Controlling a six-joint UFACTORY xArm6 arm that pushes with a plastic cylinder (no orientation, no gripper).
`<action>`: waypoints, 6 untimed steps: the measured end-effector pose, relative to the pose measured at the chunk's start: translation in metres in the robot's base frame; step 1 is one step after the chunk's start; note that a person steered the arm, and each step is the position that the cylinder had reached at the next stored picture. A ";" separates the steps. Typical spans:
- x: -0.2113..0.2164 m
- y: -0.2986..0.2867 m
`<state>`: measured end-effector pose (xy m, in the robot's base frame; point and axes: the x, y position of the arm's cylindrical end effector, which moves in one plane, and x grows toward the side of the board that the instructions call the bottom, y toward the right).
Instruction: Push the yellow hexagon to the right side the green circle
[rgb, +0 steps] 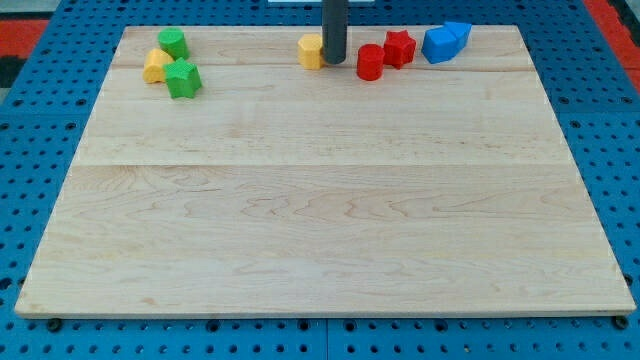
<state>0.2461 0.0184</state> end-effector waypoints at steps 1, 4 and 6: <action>-0.004 -0.033; -0.046 -0.039; -0.020 -0.074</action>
